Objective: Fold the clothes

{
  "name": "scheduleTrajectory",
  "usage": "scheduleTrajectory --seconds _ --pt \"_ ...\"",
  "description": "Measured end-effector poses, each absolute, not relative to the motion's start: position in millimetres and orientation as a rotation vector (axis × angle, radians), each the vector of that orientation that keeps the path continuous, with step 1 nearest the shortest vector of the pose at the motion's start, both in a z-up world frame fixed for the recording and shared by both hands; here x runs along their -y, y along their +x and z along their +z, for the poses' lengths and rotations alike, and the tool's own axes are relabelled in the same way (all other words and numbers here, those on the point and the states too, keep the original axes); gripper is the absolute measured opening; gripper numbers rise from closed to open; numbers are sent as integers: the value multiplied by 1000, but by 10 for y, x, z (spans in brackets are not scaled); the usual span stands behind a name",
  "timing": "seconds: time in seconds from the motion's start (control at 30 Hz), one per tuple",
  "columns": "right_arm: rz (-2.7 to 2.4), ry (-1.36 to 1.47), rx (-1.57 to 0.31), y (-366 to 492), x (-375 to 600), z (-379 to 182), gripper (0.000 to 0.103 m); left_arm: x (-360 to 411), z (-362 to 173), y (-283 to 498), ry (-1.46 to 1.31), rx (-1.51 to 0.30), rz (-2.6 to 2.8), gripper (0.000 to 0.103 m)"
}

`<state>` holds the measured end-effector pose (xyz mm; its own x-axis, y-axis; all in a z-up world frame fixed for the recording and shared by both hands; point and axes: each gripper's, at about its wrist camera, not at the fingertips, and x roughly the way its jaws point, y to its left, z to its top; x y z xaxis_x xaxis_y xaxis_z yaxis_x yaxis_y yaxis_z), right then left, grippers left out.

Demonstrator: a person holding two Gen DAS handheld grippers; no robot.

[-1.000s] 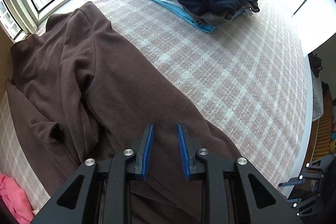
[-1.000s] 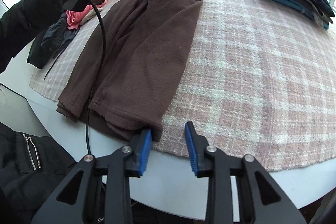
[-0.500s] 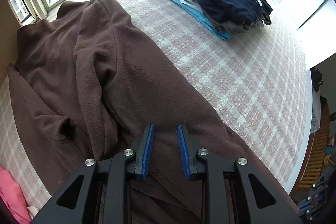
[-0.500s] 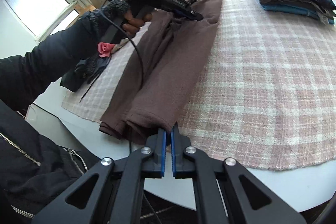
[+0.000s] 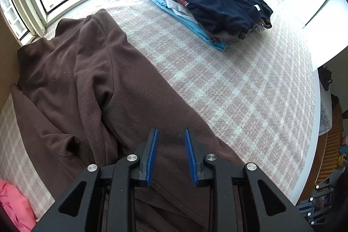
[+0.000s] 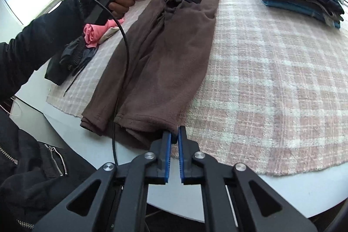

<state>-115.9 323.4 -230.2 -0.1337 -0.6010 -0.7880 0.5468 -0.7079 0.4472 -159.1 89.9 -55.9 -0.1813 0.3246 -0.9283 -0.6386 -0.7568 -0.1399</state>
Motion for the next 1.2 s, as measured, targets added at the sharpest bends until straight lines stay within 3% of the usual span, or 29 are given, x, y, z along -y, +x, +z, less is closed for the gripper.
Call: scheduleTrajectory --seconds 0.2,0.23,0.27,0.5,0.77,0.9,1.07,1.2 --pt "-1958 1359 68 -1202 -3246 -2345 22 -1014 -629 -1573 -1462 -422 1962 24" --pt "-1939 1348 83 -1210 -3241 -2348 21 -1019 -646 -1585 -1470 -422 1962 24" --pt "-1920 1337 98 -1219 -3236 -2351 2 -1021 -657 -1599 -1476 -421 1965 24" --pt "-1801 1314 -6 -1057 -3248 -2299 3 -1044 -701 -1723 -1493 -412 1998 27" --pt "-1775 1373 67 -1039 -3354 -2369 3 -1113 -729 -1894 -1493 -409 2029 28" --pt "-1770 1215 188 -1088 -3381 -1876 3 -1080 -709 -1929 -1490 -391 2036 29" --pt "-1761 1457 201 -1057 -3570 -2510 3 -1065 -682 -1869 -1471 -410 2021 29" --pt "-1750 1441 214 -1014 -3564 -2495 3 -978 -638 -1602 -1470 -401 1961 29"
